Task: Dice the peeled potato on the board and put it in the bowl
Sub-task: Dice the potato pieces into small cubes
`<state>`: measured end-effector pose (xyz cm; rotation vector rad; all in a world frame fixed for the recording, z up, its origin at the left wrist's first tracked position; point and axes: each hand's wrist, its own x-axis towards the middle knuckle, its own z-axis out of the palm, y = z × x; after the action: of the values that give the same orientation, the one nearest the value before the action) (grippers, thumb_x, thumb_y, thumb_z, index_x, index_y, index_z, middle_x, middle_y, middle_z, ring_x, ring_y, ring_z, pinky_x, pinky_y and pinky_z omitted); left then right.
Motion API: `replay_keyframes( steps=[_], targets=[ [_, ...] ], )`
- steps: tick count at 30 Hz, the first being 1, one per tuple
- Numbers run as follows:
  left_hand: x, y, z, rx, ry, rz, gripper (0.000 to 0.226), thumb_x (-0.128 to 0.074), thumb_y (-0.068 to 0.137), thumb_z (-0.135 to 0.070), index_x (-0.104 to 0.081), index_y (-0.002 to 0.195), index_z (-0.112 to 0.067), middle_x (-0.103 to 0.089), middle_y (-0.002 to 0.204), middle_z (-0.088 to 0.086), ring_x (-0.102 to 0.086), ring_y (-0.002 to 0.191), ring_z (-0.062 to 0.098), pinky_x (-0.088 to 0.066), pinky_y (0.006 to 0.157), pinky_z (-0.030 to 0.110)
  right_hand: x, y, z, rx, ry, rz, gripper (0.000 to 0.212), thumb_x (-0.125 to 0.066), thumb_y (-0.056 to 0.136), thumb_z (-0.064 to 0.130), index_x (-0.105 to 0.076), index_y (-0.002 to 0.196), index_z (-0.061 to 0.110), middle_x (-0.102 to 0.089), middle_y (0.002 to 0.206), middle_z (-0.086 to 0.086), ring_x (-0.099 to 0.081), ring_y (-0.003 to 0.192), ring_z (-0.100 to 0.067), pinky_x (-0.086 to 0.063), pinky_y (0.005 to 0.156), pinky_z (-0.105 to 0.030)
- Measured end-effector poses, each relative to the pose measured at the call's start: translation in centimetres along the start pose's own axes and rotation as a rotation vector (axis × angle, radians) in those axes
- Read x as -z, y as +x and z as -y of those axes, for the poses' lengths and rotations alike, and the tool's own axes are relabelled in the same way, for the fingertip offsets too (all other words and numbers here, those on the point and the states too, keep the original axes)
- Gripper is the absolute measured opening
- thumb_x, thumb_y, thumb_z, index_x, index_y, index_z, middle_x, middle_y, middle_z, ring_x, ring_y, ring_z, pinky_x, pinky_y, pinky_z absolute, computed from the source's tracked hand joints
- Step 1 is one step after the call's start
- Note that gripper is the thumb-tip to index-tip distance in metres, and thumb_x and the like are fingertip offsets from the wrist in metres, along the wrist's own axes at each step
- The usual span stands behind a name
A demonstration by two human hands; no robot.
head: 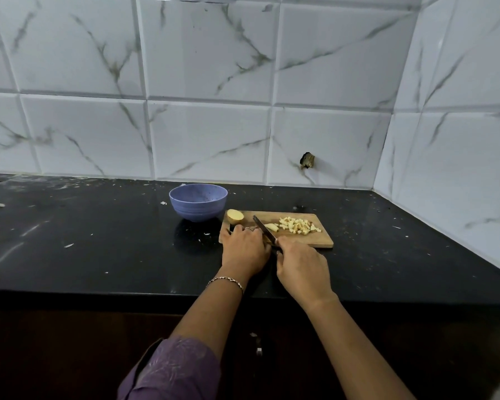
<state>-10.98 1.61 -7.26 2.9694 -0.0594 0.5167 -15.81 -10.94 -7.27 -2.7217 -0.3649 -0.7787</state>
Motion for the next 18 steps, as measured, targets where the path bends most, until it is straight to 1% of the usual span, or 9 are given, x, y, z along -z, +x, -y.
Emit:
replay_keyframes(
  steps=[3, 6, 10, 12, 16, 18],
  targets=[
    [0.0, -0.1, 0.0, 0.0, 0.016, -0.004, 0.039, -0.035, 0.099, -0.044, -0.062, 0.116, -0.021, -0.064, 0.123, 0.0, -0.049, 0.119, 0.024, -0.024, 0.108, 0.052, 0.0, 0.3, 0.3, 0.039, -0.022, 0.011, 0.011, -0.053, 0.097, 0.017, -0.058, 0.103, 0.024, -0.066, 0.087, 0.007, -0.065, 0.081, -0.013, -0.05, 0.068, -0.028],
    [0.2, 0.0, -0.1, 0.0, 0.015, -0.001, 0.036, -0.034, 0.1, -0.039, -0.062, 0.115, -0.021, -0.064, 0.122, 0.0, -0.049, 0.119, 0.024, -0.024, 0.108, 0.052, 0.0, 0.7, 0.7, 0.081, -0.043, 0.015, 0.015, -0.053, 0.096, 0.013, -0.058, 0.107, 0.022, -0.066, 0.089, 0.004, -0.064, 0.082, -0.016, -0.044, 0.065, -0.028],
    [0.3, -0.1, 0.0, -0.005, 0.011, 0.008, 0.032, -0.035, 0.1, -0.035, -0.061, 0.112, -0.02, -0.064, 0.12, 0.0, -0.048, 0.12, 0.024, -0.024, 0.108, 0.053, -0.1, 1.3, 0.8, 0.122, -0.074, 0.029, 0.019, -0.05, 0.097, 0.011, -0.057, 0.111, 0.02, -0.067, 0.092, 0.003, -0.064, 0.084, -0.018, -0.046, 0.066, -0.03],
    [0.2, -0.1, 0.0, -0.007, 0.016, 0.011, 0.03, -0.036, 0.099, -0.034, -0.06, 0.112, -0.021, -0.064, 0.12, 0.0, -0.048, 0.12, 0.024, -0.025, 0.108, 0.053, -0.3, 1.6, 0.7, 0.136, -0.081, 0.036, 0.019, -0.051, 0.096, 0.011, -0.057, 0.112, 0.02, -0.067, 0.093, 0.002, -0.064, 0.084, -0.018, -0.046, 0.066, -0.03],
    [0.1, 0.0, 0.0, -0.012, 0.02, 0.005, 0.031, -0.038, 0.098, -0.035, -0.06, 0.114, -0.021, -0.064, 0.119, 0.0, -0.049, 0.119, 0.023, -0.024, 0.107, 0.051, -0.6, 2.0, 0.4, 0.155, -0.097, 0.026, 0.019, -0.049, 0.096, 0.01, -0.059, 0.11, 0.018, -0.066, 0.092, 0.001, -0.063, 0.083, -0.019, -0.039, 0.063, -0.029],
    [-0.1, 0.0, 0.0, -0.01, 0.016, -0.01, 0.032, -0.035, 0.099, -0.036, -0.061, 0.113, -0.021, -0.065, 0.118, 0.0, -0.049, 0.117, 0.024, -0.024, 0.105, 0.05, -0.7, 2.2, 0.2, 0.152, -0.095, 0.023, 0.02, -0.048, 0.096, 0.01, -0.059, 0.111, 0.019, -0.066, 0.092, 0.0, -0.062, 0.083, -0.019, -0.038, 0.063, -0.03]
  ],
)
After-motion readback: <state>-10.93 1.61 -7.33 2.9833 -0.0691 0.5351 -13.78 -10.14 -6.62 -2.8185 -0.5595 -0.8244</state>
